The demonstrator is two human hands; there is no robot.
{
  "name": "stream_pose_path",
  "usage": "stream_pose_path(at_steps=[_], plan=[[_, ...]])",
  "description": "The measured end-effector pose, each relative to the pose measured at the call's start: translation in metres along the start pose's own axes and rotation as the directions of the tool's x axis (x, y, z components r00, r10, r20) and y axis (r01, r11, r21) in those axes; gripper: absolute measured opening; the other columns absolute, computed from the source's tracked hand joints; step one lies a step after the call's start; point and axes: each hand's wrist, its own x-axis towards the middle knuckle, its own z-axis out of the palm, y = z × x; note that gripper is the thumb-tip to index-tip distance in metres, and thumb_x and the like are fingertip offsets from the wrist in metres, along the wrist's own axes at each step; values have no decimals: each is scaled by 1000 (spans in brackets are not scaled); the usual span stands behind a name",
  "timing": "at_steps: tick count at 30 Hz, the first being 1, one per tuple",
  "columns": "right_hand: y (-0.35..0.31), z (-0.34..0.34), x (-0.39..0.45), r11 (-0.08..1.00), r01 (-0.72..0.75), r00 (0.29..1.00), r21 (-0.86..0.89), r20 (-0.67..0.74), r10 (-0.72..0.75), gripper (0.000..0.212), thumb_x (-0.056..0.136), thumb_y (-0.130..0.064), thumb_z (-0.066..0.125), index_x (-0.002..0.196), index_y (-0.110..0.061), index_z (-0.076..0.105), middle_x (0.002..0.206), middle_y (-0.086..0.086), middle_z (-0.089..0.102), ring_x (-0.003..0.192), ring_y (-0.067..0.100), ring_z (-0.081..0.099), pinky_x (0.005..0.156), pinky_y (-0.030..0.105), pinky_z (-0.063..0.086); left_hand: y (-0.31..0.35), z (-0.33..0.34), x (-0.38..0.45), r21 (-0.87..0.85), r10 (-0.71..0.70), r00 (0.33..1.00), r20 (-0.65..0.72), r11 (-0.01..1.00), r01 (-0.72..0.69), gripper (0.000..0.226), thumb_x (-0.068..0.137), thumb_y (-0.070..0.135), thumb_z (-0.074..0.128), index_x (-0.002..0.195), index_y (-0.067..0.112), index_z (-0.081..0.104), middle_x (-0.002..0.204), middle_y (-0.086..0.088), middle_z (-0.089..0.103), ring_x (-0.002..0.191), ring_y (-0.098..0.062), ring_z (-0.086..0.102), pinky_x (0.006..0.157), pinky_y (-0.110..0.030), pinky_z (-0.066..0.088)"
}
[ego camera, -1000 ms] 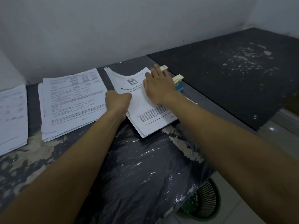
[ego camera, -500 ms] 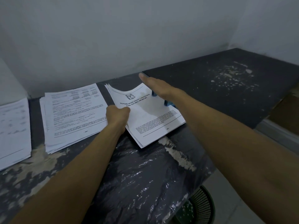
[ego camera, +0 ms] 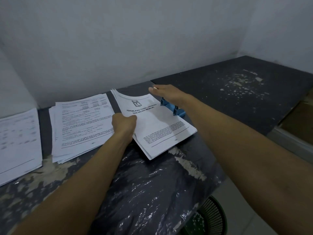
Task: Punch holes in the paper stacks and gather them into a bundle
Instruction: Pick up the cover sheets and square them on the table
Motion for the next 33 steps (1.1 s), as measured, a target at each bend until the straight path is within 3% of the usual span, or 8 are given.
stream_pose_path(at_steps=[5,9,12,15,19,27,31,33], plan=[[-6,1,-8,999,34,993,2,-116,-34,66,92,-52,62,147,-19,46,153,4,43,139,27,41,112,41,35,13,-11,-8,-30,9,1000,18,1000,-8,13,83,2,67,92,11,64,96,-6,69,85,-27,69,76,-41,61],[-14,4,-20,997,44,952,-69,-299,-62,70,89,-57,63,143,-14,50,149,5,49,134,26,46,106,37,41,23,-20,-14,-86,-1,999,37,996,4,16,84,0,66,97,9,65,93,-4,69,83,-24,68,62,-29,56],[-20,3,-33,988,117,908,-103,-392,-148,48,95,-51,55,121,-12,65,124,4,66,113,24,60,83,31,45,32,-31,-20,-124,2,999,39,992,3,14,84,-1,67,92,10,66,88,-1,68,79,-21,68,60,-26,55],[-28,6,-45,983,155,888,-94,-423,-180,42,98,-42,52,110,-5,67,108,7,71,101,26,63,82,39,51,44,-49,-29,-147,41,998,44,989,-34,19,84,-1,68,78,17,65,81,2,68,73,-16,67,52,-22,52],[-43,21,-60,981,178,881,-77,-432,-194,36,99,-35,54,121,-7,63,120,6,67,111,21,60,81,26,42,61,-85,-45,-154,129,990,50,981,-119,21,85,2,69,78,21,67,82,2,70,71,-14,68,52,-21,52],[-90,60,-106,856,222,941,466,-331,-64,66,77,-26,83,133,-13,51,118,-4,63,101,14,63,72,26,51,82,-173,-80,-33,321,947,33,947,-320,23,92,20,70,114,13,69,98,1,69,79,-12,66,64,-24,51],[-108,84,-134,743,192,980,641,-171,-106,31,80,-9,80,109,-6,71,110,8,73,95,24,72,85,39,59,80,-214,-105,-7,405,914,6,914,-405,34,93,25,69,124,10,67,109,-2,71,94,-22,68,81,-37,58],[-119,97,-149,724,244,969,645,-196,-152,17,81,-3,77,96,-10,73,102,7,75,84,17,73,76,31,60,77,-234,-115,2,446,895,-14,895,-446,33,93,28,69,123,14,67,109,0,71,93,-19,69,77,-34,58]])
